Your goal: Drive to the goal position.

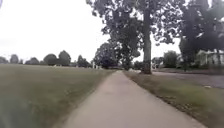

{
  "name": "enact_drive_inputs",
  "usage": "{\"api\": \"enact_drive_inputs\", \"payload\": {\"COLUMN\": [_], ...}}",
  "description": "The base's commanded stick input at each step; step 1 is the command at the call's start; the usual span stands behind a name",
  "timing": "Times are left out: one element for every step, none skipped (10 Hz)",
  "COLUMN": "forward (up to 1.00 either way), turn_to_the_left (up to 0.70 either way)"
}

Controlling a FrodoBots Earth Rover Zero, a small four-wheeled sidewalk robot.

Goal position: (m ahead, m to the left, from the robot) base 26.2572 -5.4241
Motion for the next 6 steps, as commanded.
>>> {"api": "enact_drive_inputs", "payload": {"forward": [1.00, 1.00, 1.00, 1.00, 1.00, 1.00], "turn_to_the_left": [0.00, 0.00, 0.00, 0.00, 0.00, 0.00]}}
